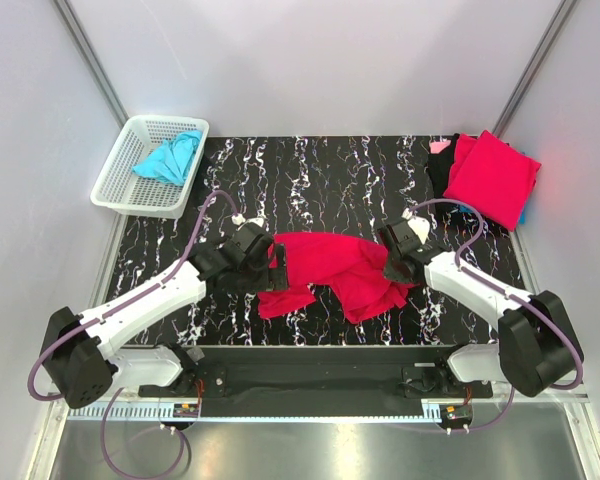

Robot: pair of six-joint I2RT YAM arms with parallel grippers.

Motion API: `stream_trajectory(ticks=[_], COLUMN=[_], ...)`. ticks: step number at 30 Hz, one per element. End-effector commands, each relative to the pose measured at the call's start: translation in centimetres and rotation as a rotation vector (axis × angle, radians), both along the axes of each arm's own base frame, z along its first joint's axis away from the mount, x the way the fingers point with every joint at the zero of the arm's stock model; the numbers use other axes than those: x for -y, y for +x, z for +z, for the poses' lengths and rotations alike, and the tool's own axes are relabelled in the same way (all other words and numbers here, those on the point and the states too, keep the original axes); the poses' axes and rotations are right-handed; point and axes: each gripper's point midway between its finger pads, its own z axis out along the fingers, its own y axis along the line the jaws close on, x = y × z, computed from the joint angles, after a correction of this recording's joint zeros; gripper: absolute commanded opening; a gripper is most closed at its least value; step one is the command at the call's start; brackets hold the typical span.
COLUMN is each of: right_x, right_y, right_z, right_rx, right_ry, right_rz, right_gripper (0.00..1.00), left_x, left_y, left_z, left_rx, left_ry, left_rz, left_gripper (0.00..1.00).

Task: Fold and stack the t-shirts
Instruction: Flatten the tshirt out

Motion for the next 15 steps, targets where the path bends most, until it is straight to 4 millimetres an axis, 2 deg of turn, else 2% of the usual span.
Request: stream_trajectory(ticks=[1, 2, 6, 12, 15], right_x=[-0.2, -0.2, -0.2, -0.4, -0.5], right_y=[1.4, 1.4, 1.4, 0.9, 0.6], right_z=[1.4, 1.4, 1.4, 0.7, 0.3], right_rx=[0.049, 0.047, 0.046, 0.021, 0.008], right_ry=[0.001, 0.000, 0.004, 0.015, 0.024], right_rz=[-0.011, -0.009, -0.006, -0.011, -0.014], right_gripper=[0.17, 0.13, 0.12, 0.31, 0.31], left_x=[0.1, 0.1, 0.0, -0.1, -0.1], left_y=[-0.1, -0.1, -0.2, -0.2, -0.2], left_z=[0.6, 0.5, 0.4, 0.3, 0.5], left_rx=[0.018, 0.017, 0.016, 0.016, 0.019], left_ry=[-0.021, -0.019, -0.016, -0.015, -0.017], left_rz=[0.001, -0.001, 0.001, 0.003, 0.002], left_gripper=[0.99, 0.99, 0.99, 0.99, 0.99])
